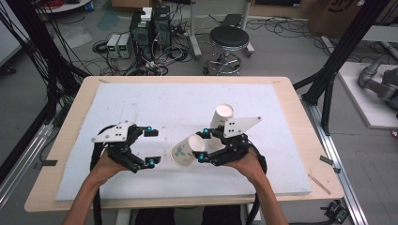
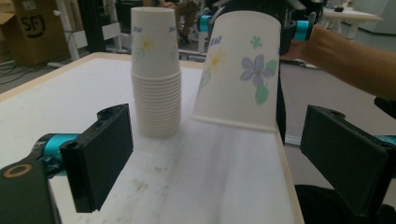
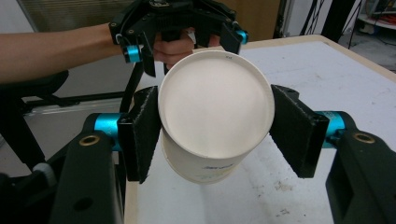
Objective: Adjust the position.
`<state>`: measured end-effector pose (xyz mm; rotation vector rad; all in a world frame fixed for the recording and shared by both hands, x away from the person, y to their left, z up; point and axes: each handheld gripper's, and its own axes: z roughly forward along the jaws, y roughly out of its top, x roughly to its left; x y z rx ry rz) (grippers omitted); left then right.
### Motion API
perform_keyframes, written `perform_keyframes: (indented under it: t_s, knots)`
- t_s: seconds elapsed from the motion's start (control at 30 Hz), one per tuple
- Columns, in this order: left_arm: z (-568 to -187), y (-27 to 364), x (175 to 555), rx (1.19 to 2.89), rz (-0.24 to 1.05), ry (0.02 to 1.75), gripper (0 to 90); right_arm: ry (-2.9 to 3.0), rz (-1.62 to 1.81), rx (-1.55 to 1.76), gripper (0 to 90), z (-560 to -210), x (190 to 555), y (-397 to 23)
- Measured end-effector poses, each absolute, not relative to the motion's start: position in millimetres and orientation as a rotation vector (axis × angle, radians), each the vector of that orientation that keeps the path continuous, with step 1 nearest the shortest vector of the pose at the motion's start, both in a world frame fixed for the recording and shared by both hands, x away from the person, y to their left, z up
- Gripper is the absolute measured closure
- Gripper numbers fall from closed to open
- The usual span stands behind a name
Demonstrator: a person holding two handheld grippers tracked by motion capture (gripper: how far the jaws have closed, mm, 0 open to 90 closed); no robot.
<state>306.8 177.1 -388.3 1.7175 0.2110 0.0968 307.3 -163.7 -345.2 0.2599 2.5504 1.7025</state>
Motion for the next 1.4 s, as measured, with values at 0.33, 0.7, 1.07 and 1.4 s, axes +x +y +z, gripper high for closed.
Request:
perform_keyframes:
  t_s: [0.33,0.7,1.07,1.4]
  knots:
    - [-385,120,310,1.754,0.056,0.109,9.6,2.546,1.728,0.243,36.9,-342,305,-163]
    - [-393,106,310,1.807,0.051,0.105,16.5,2.548,1.763,0.223,36.9,-342,304,-162]
    - [-393,108,310,1.815,0.05,0.069,32.5,2.548,1.761,0.227,37.4,-343,304,-162]
    - [-392,113,309,1.832,0.052,0.084,33.9,2.54,1.747,0.273,15.7,-345,302,-162]
